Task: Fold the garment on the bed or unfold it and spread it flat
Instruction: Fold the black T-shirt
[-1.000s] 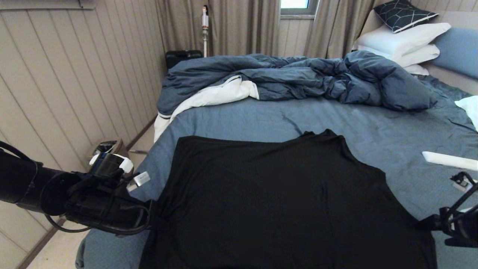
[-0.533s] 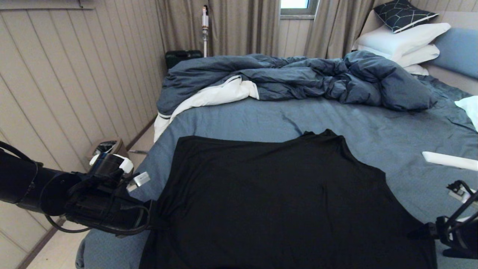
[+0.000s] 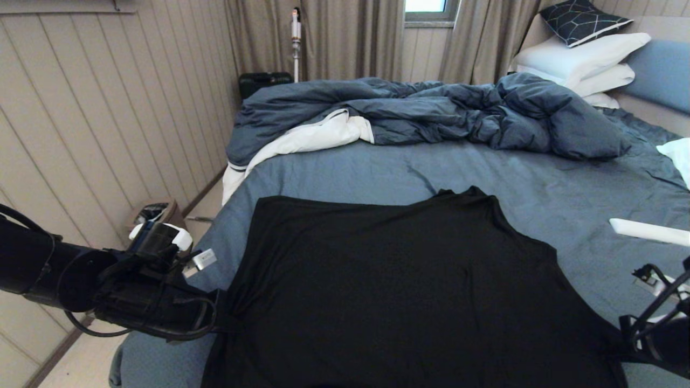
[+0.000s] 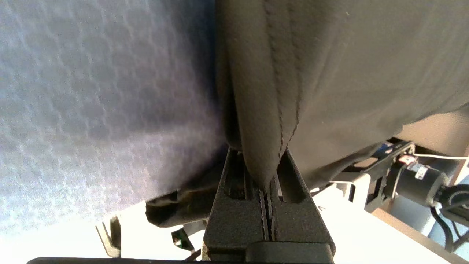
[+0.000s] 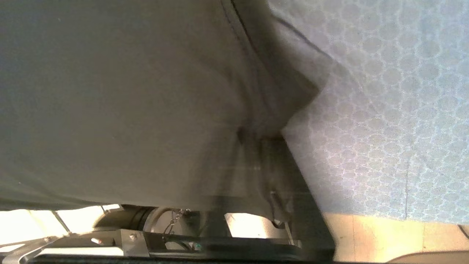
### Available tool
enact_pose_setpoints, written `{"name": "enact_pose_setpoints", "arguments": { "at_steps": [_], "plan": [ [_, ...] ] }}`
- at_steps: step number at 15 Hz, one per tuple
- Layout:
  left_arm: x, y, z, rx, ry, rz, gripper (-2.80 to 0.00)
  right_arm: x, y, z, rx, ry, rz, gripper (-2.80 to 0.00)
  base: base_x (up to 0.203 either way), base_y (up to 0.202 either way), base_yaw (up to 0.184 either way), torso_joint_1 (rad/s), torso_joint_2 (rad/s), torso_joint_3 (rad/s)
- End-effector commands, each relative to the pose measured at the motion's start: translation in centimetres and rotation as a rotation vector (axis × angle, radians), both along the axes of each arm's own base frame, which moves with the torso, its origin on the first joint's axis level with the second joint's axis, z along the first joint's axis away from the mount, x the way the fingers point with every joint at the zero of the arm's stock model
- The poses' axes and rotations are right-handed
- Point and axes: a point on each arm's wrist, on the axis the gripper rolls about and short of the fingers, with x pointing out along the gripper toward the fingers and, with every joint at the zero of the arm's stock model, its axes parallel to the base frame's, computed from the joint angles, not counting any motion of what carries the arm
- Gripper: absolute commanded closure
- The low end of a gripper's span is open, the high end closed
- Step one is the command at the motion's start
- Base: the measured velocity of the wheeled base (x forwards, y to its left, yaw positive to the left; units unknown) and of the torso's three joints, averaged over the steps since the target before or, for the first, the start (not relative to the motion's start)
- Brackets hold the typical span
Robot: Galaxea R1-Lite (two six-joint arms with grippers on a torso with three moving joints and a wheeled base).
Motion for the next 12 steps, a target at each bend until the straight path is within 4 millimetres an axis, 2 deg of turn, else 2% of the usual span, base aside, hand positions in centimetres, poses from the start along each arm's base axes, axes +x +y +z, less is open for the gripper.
{"name": "enact_pose_setpoints", "arguments": {
  "at_steps": [1, 5, 7, 9, 12],
  "plan": [
    [-0.4, 0.1, 0.4, -0.005, -0.008, 0.001, 0.00, -0.4, 0.2, 0.4, -0.004, -0.014, -0.005, 0.00, 0.000, 0.000, 0.000, 0.000, 0.00, 0.000],
    [-1.9, 0.5, 2.2, -0.018, -0.067, 0.000, 0.00, -2.9, 1.6, 4.2, -0.095, -0.181, 0.000, 0.00, 0.000, 0.000, 0.000, 0.000, 0.00, 0.000],
    [-2.0, 0.5, 2.7, -0.019, -0.072, 0.000, 0.00, -3.5, 2.0, 5.2, -0.110, -0.227, 0.007, 0.00, 0.000, 0.000, 0.000, 0.000, 0.00, 0.000],
    [-1.6, 0.4, 3.5, -0.023, -0.093, 0.001, 0.00, -3.3, 2.0, 6.0, -0.082, -0.274, 0.027, 0.00, 0.000, 0.000, 0.000, 0.000, 0.00, 0.000],
    [-0.6, 0.1, 5.1, -0.029, -0.121, 0.002, 0.00, -1.6, 1.3, 6.7, -0.068, -0.294, 0.033, 0.00, 0.000, 0.000, 0.000, 0.000, 0.00, 0.000]
  ]
}}
